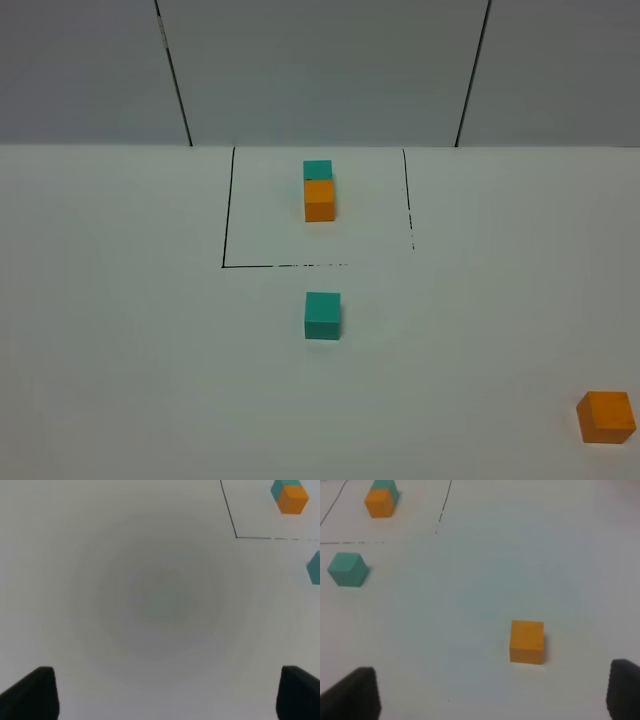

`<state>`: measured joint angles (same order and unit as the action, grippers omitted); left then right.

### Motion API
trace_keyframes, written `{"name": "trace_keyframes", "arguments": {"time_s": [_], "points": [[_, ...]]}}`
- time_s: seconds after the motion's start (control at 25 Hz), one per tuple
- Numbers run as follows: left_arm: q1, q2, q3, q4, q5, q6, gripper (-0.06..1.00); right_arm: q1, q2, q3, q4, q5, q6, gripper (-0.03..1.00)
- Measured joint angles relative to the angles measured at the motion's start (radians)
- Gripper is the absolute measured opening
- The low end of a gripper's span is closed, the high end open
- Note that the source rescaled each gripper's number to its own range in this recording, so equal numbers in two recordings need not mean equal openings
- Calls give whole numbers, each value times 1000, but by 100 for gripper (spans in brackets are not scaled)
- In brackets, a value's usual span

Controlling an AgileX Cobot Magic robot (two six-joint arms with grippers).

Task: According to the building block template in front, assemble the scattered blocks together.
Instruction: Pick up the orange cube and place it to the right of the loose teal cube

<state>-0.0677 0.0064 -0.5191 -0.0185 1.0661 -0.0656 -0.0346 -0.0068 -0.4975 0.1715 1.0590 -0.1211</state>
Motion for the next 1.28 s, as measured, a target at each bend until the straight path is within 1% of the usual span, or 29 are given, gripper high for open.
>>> {"name": "trace_keyframes", "arguments": {"time_s": [0.08, 0.32, 0.44, 0.6, 0.8, 1.28], "points": [[0, 0, 12, -2, -8, 5, 77, 0, 0, 0, 0, 0, 0, 80], [0, 0, 13, -20, -20, 16, 58, 0, 0, 0, 0, 0, 0, 80], [0, 0, 13, -20, -21, 16, 50, 0, 0, 0, 0, 0, 0, 80], [0, 0, 13, -22, -21, 16, 43, 0, 0, 0, 0, 0, 0, 80], [0, 0, 13, -22, -21, 16, 40, 0, 0, 0, 0, 0, 0, 80], [0, 0, 13, -22, -22, 18, 40, 0, 0, 0, 0, 0, 0, 80]]}}
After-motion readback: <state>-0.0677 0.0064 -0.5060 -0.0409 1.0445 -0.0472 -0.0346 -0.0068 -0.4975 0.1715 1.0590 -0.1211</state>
